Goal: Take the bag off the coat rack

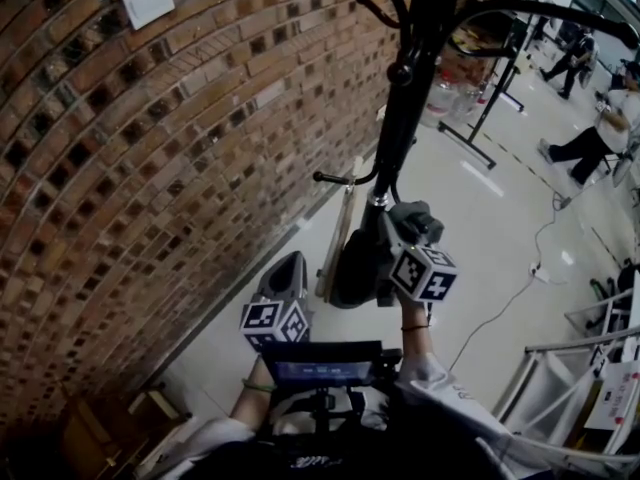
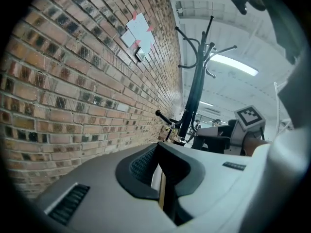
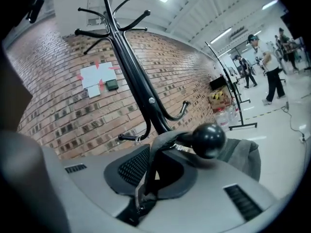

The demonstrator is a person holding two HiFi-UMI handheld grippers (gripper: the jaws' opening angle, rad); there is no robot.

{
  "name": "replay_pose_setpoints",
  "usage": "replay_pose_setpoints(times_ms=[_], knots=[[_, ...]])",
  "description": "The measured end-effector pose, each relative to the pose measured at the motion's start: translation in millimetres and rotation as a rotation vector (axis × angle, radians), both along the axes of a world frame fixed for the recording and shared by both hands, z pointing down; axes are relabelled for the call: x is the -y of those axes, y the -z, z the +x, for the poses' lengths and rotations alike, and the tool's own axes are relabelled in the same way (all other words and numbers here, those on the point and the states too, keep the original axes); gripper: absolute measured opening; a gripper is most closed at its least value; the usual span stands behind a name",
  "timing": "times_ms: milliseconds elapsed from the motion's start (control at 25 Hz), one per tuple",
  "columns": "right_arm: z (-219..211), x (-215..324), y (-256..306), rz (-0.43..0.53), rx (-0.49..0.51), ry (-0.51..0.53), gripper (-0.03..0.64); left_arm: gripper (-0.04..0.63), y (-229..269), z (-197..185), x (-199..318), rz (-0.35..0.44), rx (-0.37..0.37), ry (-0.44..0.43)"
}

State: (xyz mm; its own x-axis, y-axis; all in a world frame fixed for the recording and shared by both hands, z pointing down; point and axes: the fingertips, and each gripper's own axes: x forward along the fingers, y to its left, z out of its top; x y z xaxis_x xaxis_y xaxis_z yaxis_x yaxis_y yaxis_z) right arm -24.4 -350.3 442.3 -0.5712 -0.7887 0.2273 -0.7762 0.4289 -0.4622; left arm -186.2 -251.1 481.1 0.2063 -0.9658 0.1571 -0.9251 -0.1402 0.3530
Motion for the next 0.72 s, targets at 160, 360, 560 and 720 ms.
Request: replay_pose_setpoints(times_ms=[160,360,560,720], knots=[[8.3,-11.4,13.7,0.017,0.074,-0.006,0.037,0.009,-1.0,-0.7,1.2,-0.003,-0.014,0.000],[17.4,-33.5,36.7,0.054,0.155,0.007,0.037,0.009,-3.5,7.0,-0.2,-0.003,-0.025,-0.022],[32.8,-48.0,63.9,0.087,0.210,0.010,0.037,0.009,-4.5,19.3,-2.3,-0.004,-0.031,-0.050],[53.6,-63.3,68.7,0.097,0.254,-0.009,0.035,0.009,-2.0,23.6,-7.0,-0.001,-0.033,-0.058]])
